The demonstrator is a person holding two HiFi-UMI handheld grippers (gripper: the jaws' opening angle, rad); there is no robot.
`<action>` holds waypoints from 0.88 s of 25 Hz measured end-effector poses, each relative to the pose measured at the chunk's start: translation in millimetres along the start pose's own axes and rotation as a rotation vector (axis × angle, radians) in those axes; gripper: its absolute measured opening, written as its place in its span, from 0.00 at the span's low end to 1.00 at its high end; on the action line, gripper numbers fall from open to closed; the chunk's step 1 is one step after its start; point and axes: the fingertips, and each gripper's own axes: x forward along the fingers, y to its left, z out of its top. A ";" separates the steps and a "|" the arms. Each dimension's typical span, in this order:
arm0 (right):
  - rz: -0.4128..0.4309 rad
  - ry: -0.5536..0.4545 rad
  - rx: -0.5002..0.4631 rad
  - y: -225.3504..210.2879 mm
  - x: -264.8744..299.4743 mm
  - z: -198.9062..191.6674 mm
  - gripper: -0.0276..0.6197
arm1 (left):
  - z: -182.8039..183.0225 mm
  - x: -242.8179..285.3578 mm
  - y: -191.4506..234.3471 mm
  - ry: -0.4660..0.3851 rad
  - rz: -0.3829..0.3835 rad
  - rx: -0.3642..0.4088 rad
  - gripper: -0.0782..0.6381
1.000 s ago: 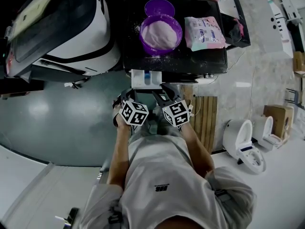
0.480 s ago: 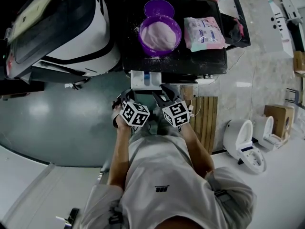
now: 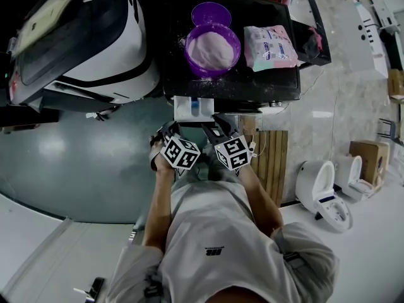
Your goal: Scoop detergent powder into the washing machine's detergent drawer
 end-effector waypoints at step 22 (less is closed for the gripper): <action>-0.016 -0.023 -0.026 1.2 -2.3 10.0 0.32 | -0.8 -14.9 0.7 -0.095 -0.052 -0.137 0.13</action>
